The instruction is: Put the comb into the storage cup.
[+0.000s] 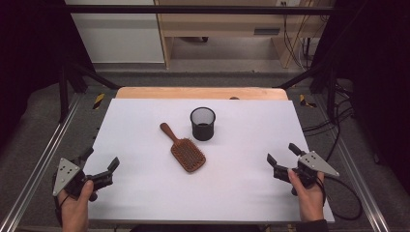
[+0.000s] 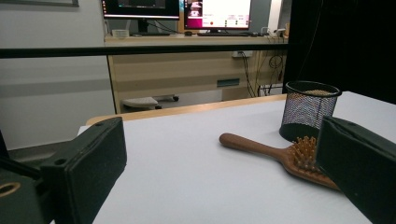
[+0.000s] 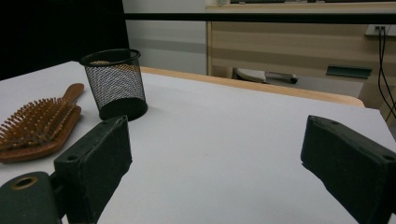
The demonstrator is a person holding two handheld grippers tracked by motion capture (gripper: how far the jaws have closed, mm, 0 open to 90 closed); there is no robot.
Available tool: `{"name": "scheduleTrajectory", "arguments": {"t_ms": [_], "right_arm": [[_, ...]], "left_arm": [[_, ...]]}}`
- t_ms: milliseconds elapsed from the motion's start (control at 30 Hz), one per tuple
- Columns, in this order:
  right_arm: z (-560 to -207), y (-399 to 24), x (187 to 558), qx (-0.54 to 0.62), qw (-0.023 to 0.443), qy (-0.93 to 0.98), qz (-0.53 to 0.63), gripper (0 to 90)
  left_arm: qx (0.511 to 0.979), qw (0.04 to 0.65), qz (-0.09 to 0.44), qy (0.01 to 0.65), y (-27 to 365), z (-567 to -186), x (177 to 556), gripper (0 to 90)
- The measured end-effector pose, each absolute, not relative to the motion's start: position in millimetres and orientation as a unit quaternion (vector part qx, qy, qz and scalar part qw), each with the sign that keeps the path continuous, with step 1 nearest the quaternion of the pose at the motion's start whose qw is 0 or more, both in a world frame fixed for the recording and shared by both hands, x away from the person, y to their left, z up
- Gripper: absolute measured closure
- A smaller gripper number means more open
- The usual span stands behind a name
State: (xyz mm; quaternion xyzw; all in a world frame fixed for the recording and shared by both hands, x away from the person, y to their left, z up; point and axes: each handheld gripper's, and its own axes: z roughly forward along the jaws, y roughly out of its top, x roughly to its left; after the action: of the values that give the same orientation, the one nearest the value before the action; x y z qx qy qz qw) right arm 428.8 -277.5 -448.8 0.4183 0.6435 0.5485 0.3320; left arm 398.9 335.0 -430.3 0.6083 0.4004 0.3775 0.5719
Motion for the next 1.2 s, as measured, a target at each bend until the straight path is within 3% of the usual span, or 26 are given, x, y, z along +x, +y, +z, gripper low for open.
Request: {"name": "scheduleTrajectory", "arguments": {"t_ms": [533,767,900,1200], "right_arm": [[-451,-269,429,0.418,0.32,0.654,0.544,6.8],[-452,-255,429,0.406,0.308,0.669,0.541,6.1],[-454,-248,431,0.396,0.304,0.681,0.536,6.1],[-456,-245,434,0.394,0.3,0.687,0.532,6.3]], "left_arm": [[0.658,0.529,0.33,0.422,313,-432,422,4.8],[0.686,0.517,0.321,0.401,295,-420,447,8.5],[0.697,0.513,0.308,0.396,284,-416,459,16.5],[0.75,0.472,0.281,0.368,242,-416,495,51.6]]}}
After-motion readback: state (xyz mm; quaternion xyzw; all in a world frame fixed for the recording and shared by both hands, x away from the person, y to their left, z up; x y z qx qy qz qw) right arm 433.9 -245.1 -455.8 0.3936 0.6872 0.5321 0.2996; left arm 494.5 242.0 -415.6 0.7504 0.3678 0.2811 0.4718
